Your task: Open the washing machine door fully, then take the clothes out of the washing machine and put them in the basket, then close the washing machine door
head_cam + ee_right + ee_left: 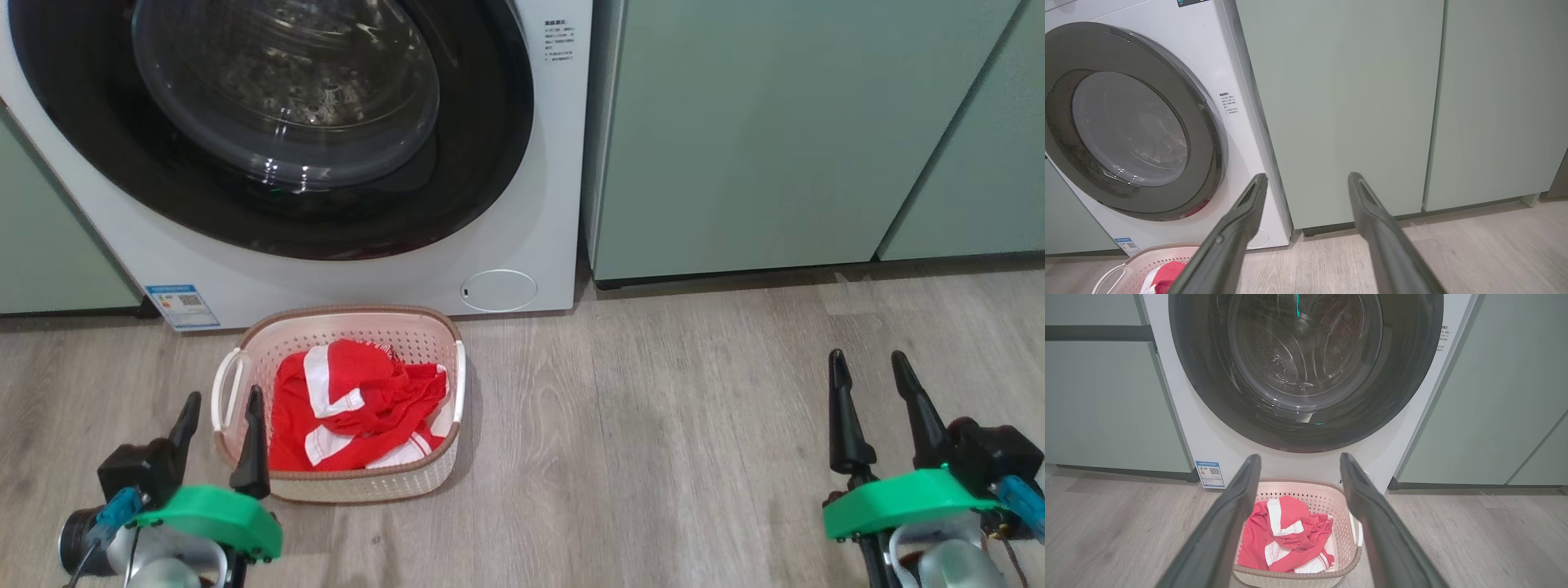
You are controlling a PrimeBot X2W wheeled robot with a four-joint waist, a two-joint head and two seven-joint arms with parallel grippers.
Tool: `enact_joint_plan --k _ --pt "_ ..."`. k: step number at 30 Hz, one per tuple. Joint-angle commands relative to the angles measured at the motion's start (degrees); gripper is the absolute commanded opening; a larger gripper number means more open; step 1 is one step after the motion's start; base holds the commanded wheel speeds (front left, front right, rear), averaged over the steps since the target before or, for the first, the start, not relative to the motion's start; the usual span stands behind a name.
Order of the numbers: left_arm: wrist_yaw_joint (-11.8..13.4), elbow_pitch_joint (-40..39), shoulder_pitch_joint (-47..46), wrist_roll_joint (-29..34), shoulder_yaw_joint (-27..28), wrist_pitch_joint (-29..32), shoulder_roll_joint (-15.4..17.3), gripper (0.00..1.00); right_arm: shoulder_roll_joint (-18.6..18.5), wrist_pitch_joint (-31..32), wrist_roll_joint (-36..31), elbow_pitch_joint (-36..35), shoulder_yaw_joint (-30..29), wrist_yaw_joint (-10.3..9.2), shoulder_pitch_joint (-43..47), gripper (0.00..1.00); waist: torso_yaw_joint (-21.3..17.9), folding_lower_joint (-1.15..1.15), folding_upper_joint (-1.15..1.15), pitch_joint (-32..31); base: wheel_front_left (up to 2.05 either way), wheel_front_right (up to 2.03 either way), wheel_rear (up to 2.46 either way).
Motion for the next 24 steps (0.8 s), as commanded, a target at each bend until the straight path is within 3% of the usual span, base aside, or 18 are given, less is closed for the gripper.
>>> enact_joint_plan --k 1,24 --pt "-0.4 -1.4 -2.1 -0.1 2.2 -0.4 0.9 1.0 -0.4 -0.3 -0.7 -2.3 1.1 -0.04 -0.2 1.0 0.2 0.0 0.0 -0.1 0.0 0.0 0.0" --pt "-0.4 0.7 -3.3 0.2 2.6 -0.4 0.7 1.0 -0.4 -0.3 -0.3 -0.6 0.9 -0.04 1.0 1.0 1.0 0.0 0.0 -0.6 0.0 0.0 0.0"
